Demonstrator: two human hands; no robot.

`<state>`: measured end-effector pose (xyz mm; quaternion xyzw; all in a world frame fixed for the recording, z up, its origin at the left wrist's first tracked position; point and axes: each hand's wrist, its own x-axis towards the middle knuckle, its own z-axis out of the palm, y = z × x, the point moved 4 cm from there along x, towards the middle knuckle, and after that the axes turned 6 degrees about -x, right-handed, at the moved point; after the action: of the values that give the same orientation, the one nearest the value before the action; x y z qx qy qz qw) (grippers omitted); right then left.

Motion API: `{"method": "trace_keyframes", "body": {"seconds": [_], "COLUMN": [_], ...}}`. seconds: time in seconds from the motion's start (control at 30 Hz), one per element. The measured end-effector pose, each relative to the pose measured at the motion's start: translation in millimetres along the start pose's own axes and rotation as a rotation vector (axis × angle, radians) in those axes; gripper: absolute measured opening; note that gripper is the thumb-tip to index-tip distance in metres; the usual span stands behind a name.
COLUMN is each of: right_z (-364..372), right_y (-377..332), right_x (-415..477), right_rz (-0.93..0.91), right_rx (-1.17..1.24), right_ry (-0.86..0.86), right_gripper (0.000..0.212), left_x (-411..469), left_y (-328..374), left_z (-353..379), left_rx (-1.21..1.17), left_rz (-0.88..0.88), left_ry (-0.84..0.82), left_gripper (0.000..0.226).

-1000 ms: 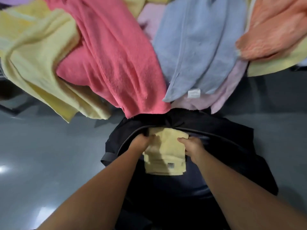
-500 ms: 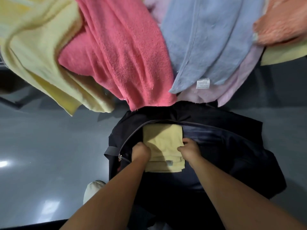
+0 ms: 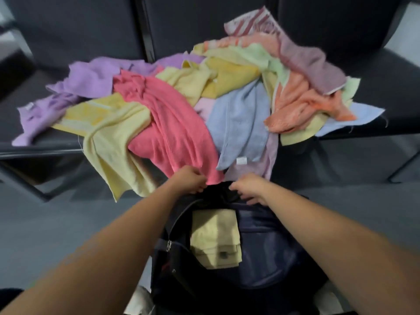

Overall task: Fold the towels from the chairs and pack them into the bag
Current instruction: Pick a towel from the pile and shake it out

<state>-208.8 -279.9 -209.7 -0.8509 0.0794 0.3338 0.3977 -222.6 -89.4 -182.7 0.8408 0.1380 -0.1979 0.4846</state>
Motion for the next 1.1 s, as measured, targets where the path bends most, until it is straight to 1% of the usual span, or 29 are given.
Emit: {"method": "trace_keyframes", "body": {"seconds": [0.07, 0.13, 0.2, 0.23, 0.3, 0.37, 0.4, 0.43, 0.47, 0.5, 0.57, 0.6, 0.67, 0.73, 0.77, 0.8, 0.87, 0.93, 1.0, 1.03, 1.07, 1.1], "right_z": [-25, -56, -88, -102, -127, -144, -148, -150, -149, -145, -130, -119, -95, -71, -59, -48, -31, -23, -24, -28, -34, -40], "right_y": [-38, -74, -105, -118, -140, -151, -155, -158, -161, -164, -174, -180, -192, -202, -206, -207, -207, -203, -200, -201, -203, -205], "right_x": [-17, -30, -42, -48, -59, -60, -57, -53, -49, -43, -33, -27, -13, 1, 10, 17, 28, 37, 38, 34, 26, 17], "right_rz": [-0.069, -0.132, -0.173, -0.197, -0.261, -0.341, -0.374, -0.393, -0.412, -0.441, -0.514, -0.551, -0.599, -0.634, -0.638, -0.627, -0.577, -0.529, -0.537, -0.571, -0.614, -0.66], "right_rx": [0.009, -0.022, -0.006, 0.013, 0.011, -0.069, -0.12, -0.175, -0.224, -0.254, -0.273, -0.272, -0.265, -0.269, -0.298, -0.352, -0.477, -0.492, -0.411, -0.321, -0.21, -0.092], "right_ry": [-0.006, 0.08, 0.173, 0.214, 0.303, 0.402, 0.444, 0.477, 0.503, 0.52, 0.518, 0.498, 0.446, 0.401, 0.383, 0.372, 0.372, 0.402, 0.431, 0.427, 0.406, 0.37], "right_gripper": [0.005, 0.005, 0.018, 0.022, 0.02, 0.023, 0.034, 0.043, 0.046, 0.044, 0.035, 0.03, 0.026, 0.033, 0.038, 0.041, 0.039, 0.033, 0.04, 0.04, 0.035, 0.027], "left_x": [-7, -12, -17, -19, -17, -10, -5, 0, 6, 12, 25, 31, 38, 43, 45, 47, 50, 47, 42, 37, 32, 26], "left_y": [38, 72, 100, 111, 126, 137, 140, 141, 139, 136, 124, 117, 102, 86, 78, 70, 60, 63, 74, 81, 86, 90], "left_z": [-29, -55, -72, -79, -90, -98, -100, -103, -106, -111, -122, -128, -139, -145, -148, -150, -155, -160, -163, -162, -161, -161], "left_rx": [0.016, -0.016, -0.033, -0.029, -0.022, 0.027, 0.084, 0.15, 0.202, 0.232, 0.255, 0.244, 0.133, 0.008, -0.015, -0.013, 0.018, 0.019, -0.027, -0.054, -0.1, -0.199], "left_rz": [0.089, 0.168, 0.217, 0.234, 0.264, 0.279, 0.281, 0.277, 0.262, 0.239, 0.178, 0.135, 0.043, -0.035, -0.049, -0.036, 0.041, 0.13, 0.23, 0.275, 0.307, 0.323], "left_ry": [0.043, 0.104, 0.14, 0.154, 0.202, 0.26, 0.289, 0.325, 0.372, 0.421, 0.504, 0.532, 0.577, 0.63, 0.65, 0.663, 0.691, 0.71, 0.682, 0.661, 0.637, 0.599], "left_gripper": [0.013, 0.013, 0.012, 0.012, 0.013, 0.012, 0.01, 0.008, 0.008, 0.012, 0.027, 0.037, 0.052, 0.061, 0.063, 0.061, 0.046, 0.031, 0.024, 0.023, 0.021, 0.017]}}
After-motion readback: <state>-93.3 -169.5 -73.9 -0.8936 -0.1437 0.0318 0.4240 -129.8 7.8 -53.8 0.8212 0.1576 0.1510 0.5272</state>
